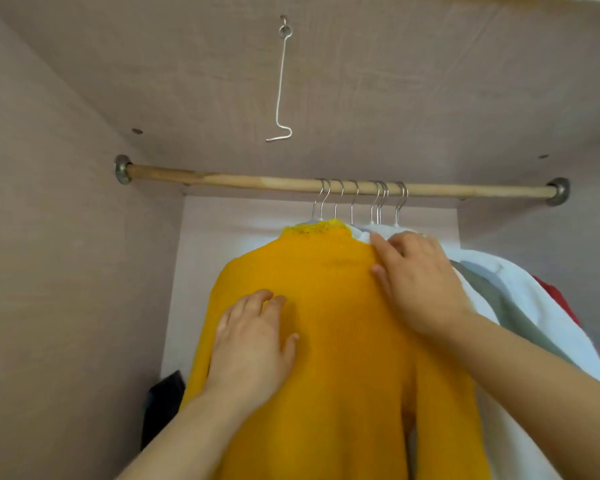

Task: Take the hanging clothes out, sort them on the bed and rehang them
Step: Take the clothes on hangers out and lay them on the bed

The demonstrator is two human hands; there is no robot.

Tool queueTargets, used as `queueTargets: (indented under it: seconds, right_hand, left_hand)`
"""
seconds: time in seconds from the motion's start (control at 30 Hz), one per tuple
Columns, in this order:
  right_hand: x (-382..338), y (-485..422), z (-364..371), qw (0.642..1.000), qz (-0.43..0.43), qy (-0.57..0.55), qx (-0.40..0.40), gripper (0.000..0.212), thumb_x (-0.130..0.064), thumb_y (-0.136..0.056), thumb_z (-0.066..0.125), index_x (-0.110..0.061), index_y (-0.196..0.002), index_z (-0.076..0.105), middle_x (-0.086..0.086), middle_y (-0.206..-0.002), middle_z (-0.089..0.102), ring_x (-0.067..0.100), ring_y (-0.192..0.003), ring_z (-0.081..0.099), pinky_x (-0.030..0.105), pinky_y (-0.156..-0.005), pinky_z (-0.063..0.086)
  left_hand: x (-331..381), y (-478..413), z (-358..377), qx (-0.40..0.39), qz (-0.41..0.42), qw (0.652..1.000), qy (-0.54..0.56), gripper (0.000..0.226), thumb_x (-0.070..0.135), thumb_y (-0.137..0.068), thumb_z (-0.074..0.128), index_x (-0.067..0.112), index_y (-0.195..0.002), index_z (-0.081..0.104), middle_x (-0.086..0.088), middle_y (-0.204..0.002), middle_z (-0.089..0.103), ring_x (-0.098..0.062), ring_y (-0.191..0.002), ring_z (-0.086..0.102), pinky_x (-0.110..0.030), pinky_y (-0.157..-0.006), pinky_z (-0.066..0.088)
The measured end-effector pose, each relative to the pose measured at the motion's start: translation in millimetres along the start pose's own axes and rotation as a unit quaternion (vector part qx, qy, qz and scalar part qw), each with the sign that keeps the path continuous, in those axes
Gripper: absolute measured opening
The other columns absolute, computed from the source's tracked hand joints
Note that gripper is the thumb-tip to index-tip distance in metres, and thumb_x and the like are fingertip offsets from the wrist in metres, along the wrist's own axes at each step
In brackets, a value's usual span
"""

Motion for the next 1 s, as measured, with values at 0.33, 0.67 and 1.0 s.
queueTargets:
  seconds: [0.33,0.67,1.0]
  right_hand:
    - [-26.2,-64.3,26.8,0.997,0.003,-0.035,0.065,0.039,-0.041,-0.091,0.051,-0.026,-0.127,0.055,0.0,-0.119,0.056,0.022,-0.111,0.041,0.033,-0.085,0.028]
    - [-28.2,-77.5,32.3,0.996,-0.035,0.044,0.062,0.034,-0.035,-0.092,0.042,-0.02,-0.118,0.058,0.003,-0.115,0.057,0.024,-0.107,0.049,0.033,-0.079,0.036]
    - [-31.2,-100.6,17.1,0.996,-0.049,0.028,0.071,0.023,-0.023,-0.09,0.047,-0.012,-0.106,0.059,0.009,-0.109,0.057,0.029,-0.094,0.056,0.03,-0.064,0.037]
  left_hand:
    - [-33.0,-37.0,22.6,0.043,0.024,0.998,0.043,0.056,0.048,-0.088,0.046,0.03,-0.139,0.03,0.009,-0.145,0.028,-0.011,-0.133,0.023,-0.026,-0.109,0.015]
    - [-44.7,-37.4,30.3,0.04,0.017,0.998,0.049,0.056,0.047,-0.087,0.046,0.03,-0.138,0.032,0.011,-0.143,0.031,-0.011,-0.132,0.026,-0.026,-0.108,0.017]
    - [-47.0,-46.8,-15.7,0.088,-0.018,0.996,-0.002,0.052,0.039,-0.088,0.052,0.024,-0.136,0.038,0.006,-0.138,0.04,-0.015,-0.126,0.035,-0.029,-0.101,0.026]
Point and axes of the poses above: each hand's wrist, its own y-axis away from the middle knuckle, its own z-axis out of the palm, x = y × z, the point moved 1 cm from there along -y, towards the middle knuckle
